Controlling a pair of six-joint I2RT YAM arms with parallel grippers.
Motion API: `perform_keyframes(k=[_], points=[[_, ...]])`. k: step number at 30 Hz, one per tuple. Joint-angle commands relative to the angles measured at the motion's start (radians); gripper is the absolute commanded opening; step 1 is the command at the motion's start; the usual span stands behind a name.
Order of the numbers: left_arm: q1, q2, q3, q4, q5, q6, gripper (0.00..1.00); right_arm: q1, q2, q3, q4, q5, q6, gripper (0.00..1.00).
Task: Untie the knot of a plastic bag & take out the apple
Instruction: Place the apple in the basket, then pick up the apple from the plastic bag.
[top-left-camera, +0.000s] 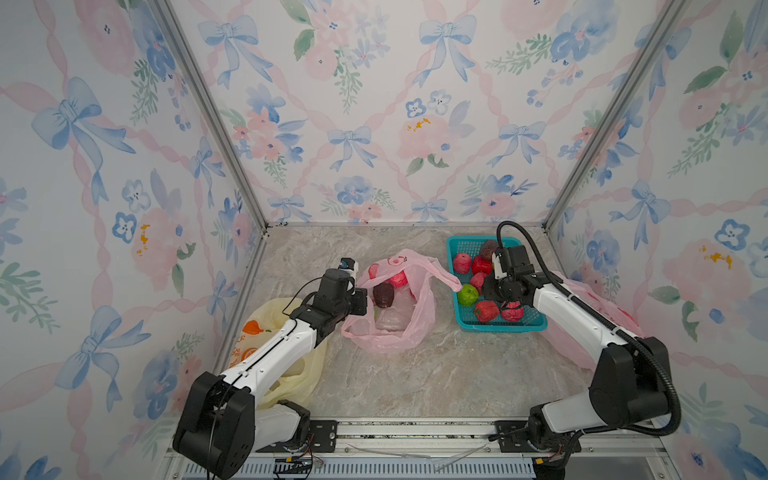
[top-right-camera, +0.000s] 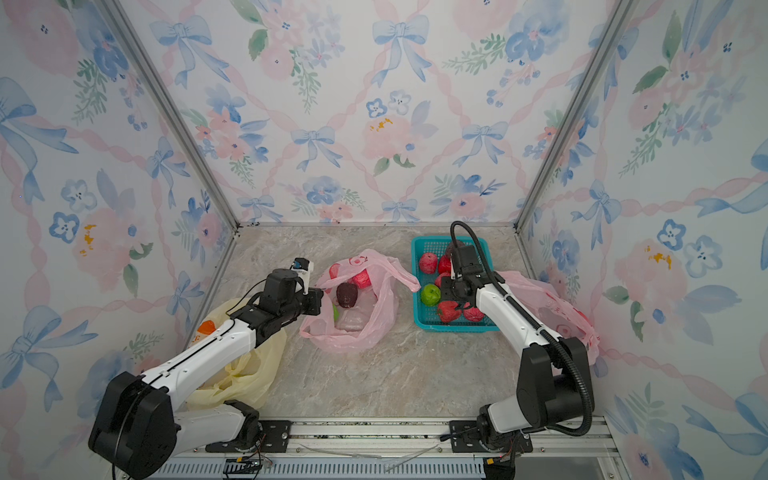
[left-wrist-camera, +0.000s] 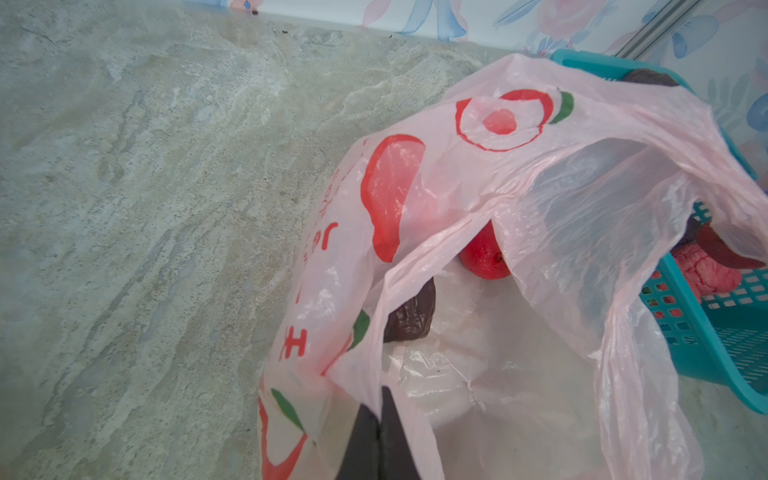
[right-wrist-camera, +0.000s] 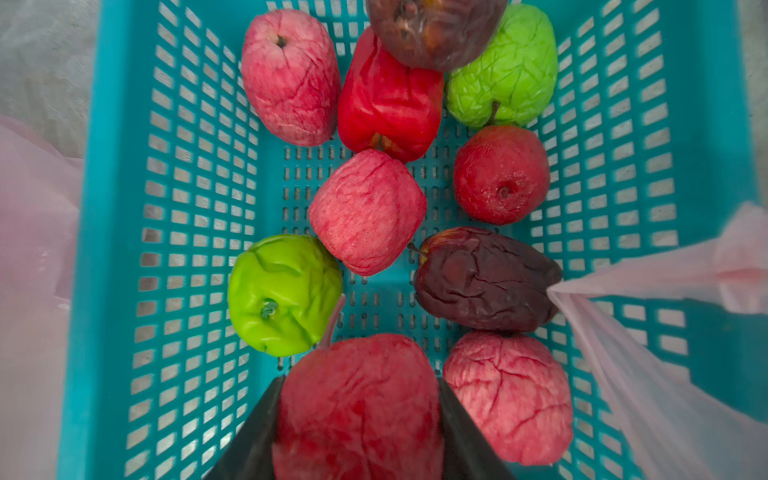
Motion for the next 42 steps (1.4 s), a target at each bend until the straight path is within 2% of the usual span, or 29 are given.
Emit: perform_keyframes(k=[1, 3, 7, 12, 17, 21, 26, 28, 31, 37, 42], points=[[-0.01, 0.011, 0.023, 0.003, 0.012, 0.017, 0.0, -0.021, 0.049, -0.006, -0.037, 0.03, -0.021, 0.5], [-0.01, 0.014, 0.023, 0.003, 0.011, 0.016, 0.0, -0.024, 0.07, -0.006, -0.031, 0.023, -0.024, 0.53], [-0.014, 0.019, 0.022, 0.004, 0.011, 0.015, 0.0, -0.027, 0.095, 0.003, -0.032, 0.01, -0.034, 0.67], [-0.014, 0.02, 0.018, 0.004, 0.01, 0.016, 0.0, -0.03, 0.064, 0.013, -0.04, -0.019, -0.046, 0.77], [-0.013, 0.02, 0.018, 0.003, 0.008, 0.016, 0.0, -0.009, -0.101, -0.005, 0.001, -0.072, -0.054, 0.78], [-0.013, 0.024, 0.023, 0.003, 0.006, 0.018, 0.0, 0.099, -0.258, -0.025, 0.086, -0.135, -0.121, 0.76], [-0.016, 0.034, 0.033, 0.003, 0.009, 0.018, 0.0, 0.24, -0.332, -0.004, 0.171, -0.369, -0.163, 0.7], [-0.018, 0.036, 0.036, 0.004, 0.011, 0.018, 0.0, 0.303, -0.307, 0.019, 0.197, -0.443, -0.139, 0.65], [-0.021, 0.043, 0.043, 0.003, 0.017, 0.018, 0.0, 0.397, -0.187, 0.085, 0.198, -0.51, -0.083, 0.64], [-0.032, 0.054, 0.034, 0.004, 0.018, 0.01, 0.0, 0.549, 0.065, 0.148, 0.274, -0.406, 0.024, 0.63], [-0.037, 0.054, 0.029, 0.0, 0.019, 0.01, 0.0, 0.589, 0.229, 0.217, 0.363, -0.312, 0.103, 0.63]])
